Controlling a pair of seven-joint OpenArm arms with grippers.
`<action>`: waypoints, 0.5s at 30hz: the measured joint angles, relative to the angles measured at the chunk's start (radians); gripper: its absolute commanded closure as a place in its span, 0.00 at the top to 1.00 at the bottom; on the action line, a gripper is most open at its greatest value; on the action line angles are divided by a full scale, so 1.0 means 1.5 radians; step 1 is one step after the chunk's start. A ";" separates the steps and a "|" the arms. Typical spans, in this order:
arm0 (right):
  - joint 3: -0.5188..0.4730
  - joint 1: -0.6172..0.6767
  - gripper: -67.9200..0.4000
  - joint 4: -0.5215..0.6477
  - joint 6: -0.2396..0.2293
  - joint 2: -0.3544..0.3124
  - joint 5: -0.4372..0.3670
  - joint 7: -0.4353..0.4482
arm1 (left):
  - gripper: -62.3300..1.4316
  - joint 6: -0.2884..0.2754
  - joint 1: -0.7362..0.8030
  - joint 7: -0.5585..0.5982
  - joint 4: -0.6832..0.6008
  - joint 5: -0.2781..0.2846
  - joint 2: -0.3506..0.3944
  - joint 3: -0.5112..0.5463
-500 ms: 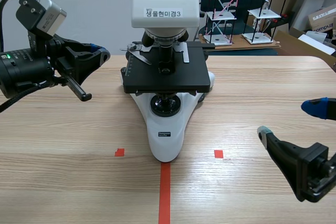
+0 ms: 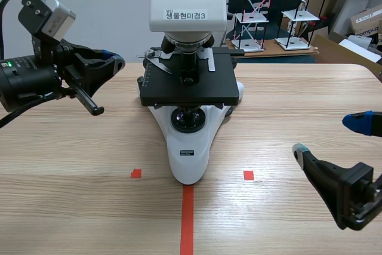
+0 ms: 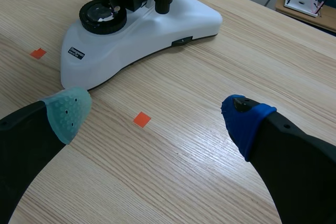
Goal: Return to the home posture
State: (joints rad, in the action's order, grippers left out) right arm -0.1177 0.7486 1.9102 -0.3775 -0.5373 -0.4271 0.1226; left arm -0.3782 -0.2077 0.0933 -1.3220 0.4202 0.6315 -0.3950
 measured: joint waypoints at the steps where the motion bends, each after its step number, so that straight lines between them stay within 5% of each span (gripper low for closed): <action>1: 0.000 0.000 0.81 0.000 0.000 0.000 0.000 0.000 | 0.26 -0.001 0.000 0.000 0.000 0.000 0.002 0.000; 5: 0.000 0.000 0.81 0.000 0.000 0.000 0.000 0.001 | 0.45 0.000 0.010 0.004 -0.005 0.001 0.016 0.003; 15: 0.000 0.000 0.81 0.000 0.000 0.000 0.000 0.005 | 0.63 -0.001 0.159 0.051 -0.099 0.000 0.064 0.115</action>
State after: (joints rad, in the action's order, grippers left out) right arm -0.1177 0.7486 1.9102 -0.3775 -0.5373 -0.4271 0.1295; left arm -0.3790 0.0315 0.1699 -1.4704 0.4206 0.7269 -0.2218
